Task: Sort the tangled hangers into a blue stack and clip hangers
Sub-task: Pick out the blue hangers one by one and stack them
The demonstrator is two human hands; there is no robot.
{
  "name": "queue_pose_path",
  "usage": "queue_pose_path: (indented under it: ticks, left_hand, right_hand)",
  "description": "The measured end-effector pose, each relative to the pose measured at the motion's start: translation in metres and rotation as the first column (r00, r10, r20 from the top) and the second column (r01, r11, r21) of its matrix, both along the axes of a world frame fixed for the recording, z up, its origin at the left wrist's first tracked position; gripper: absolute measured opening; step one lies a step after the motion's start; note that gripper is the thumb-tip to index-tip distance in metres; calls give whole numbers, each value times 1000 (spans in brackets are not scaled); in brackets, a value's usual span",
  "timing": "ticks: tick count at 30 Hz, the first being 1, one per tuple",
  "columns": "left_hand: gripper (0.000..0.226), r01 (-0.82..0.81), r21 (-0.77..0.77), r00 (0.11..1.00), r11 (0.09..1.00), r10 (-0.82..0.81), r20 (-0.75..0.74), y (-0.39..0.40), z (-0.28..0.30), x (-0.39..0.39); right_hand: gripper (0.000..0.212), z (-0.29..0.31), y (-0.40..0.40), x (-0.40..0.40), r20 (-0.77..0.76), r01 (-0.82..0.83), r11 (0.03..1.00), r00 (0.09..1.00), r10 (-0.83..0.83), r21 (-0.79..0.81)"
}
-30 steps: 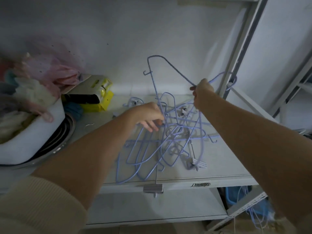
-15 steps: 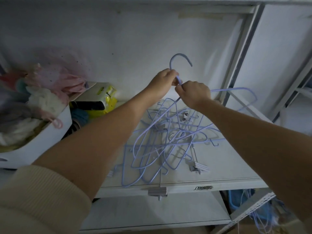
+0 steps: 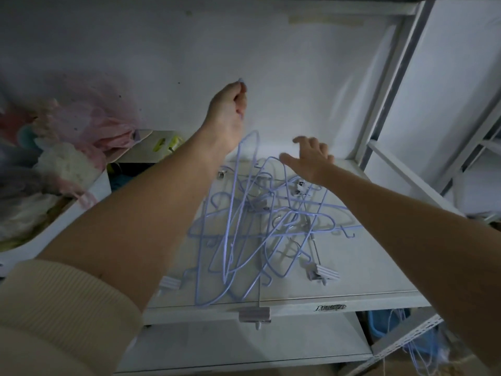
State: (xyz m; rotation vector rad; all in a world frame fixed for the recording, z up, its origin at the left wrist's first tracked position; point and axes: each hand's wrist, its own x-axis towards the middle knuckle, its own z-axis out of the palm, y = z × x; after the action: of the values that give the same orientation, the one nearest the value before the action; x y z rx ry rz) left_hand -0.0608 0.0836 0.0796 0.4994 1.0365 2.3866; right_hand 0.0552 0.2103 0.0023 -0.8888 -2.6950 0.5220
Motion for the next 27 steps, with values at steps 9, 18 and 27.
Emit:
queue_pose_path:
  ticks: [9, 18, 27]
  left_hand:
    - [34, -85, -222, 995, 971, 70, -77, -23, -32, -29]
    - [38, -134, -266, 974, 955, 78, -212, -14, -32, -32]
    - [36, -252, -253, 934, 934, 166, -317, -25, -16, -34]
  right_hand:
    - [35, -67, 16, -1, 432, 68, 991, 902, -11, -118]
    - [30, -105, 9, 4, 463, -74, 994, 886, 26, 85]
    - [58, -42, 24, 15, 270, -252, 926, 947, 175, 282]
